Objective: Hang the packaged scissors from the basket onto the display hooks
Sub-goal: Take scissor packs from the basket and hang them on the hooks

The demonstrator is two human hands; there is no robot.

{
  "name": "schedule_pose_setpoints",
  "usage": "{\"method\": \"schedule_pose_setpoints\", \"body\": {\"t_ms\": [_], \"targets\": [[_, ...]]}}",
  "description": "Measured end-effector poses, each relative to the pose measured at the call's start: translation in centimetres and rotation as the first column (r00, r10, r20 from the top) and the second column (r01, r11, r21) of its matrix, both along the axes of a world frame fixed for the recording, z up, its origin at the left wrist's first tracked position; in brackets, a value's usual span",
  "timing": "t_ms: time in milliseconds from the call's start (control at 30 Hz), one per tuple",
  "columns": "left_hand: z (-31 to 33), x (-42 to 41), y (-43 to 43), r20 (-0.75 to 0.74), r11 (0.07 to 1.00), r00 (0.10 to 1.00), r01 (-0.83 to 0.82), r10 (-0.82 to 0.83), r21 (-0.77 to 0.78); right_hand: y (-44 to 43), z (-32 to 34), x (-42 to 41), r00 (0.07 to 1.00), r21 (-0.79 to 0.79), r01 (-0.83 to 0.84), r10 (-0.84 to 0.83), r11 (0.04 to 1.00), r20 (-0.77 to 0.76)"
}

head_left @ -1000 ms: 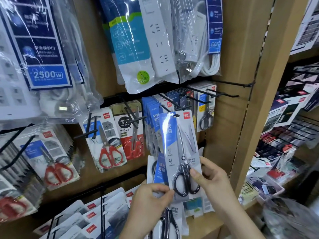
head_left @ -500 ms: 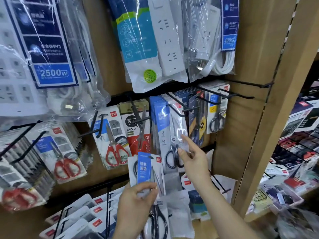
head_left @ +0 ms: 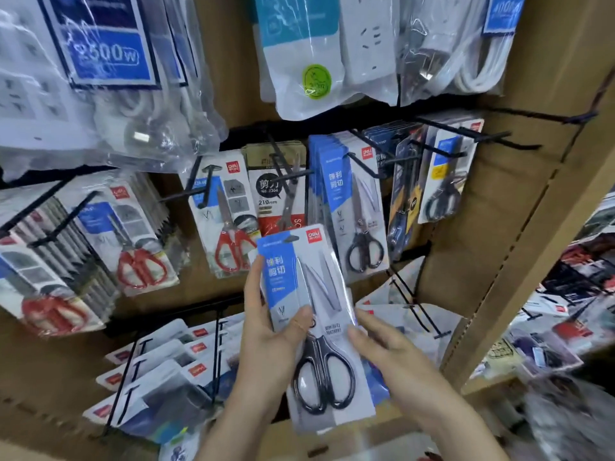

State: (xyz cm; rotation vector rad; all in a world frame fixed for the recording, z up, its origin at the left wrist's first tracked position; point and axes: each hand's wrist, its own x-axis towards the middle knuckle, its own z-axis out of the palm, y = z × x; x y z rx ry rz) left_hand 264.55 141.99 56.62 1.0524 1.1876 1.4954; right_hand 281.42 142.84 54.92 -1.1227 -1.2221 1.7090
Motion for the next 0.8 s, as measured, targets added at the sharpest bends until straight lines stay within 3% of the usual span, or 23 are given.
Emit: {"method": "schedule_pose_setpoints", "body": {"t_ms": [100, 233, 333, 400, 533, 800], "targets": [[-0.2, 0.3, 0.3, 0.041, 0.999, 0.999, 0.003, -0.001, -0.040, -1.1, -0.7, 0.3, 1.000, 0.092, -0.017, 0.016, 0.996, 0.009], [0.4, 0.6, 0.6, 0.133, 0.992, 0.991, -0.006, 0.022, -0.125, -1.1, 0.0, 0.4, 0.990, 0.133, 0.124, -0.112, 0.983, -0.089], [0.6, 0.2, 0.8, 0.155, 0.984, 0.985, -0.047, 0.073, -0.169, -0.9, -0.4, 0.4, 0.985, 0.194, 0.169, -0.171, 0.966, -0.007], [0.8, -0.3, 0.6, 0.109, 0.984, 0.990, -0.066, 0.084, -0.166, -0.9, -0.5, 0.3, 0.975, 0.230, 0.199, -0.215, 0.953, 0.047], [1.3, -0.9, 0.0, 0.017, 0.985, 0.994, -0.102, 0.105, -0.139, -1.3, -0.2, -0.1, 0.967, 0.279, 0.242, -0.256, 0.929, 0.012], [1.1, -2.6, -0.6, 0.133, 0.982, 0.975, -0.164, 0.176, -0.096, -0.9, -0.2, 0.6, 0.932, 0.287, 0.327, -0.357, 0.900, 0.057]]}}
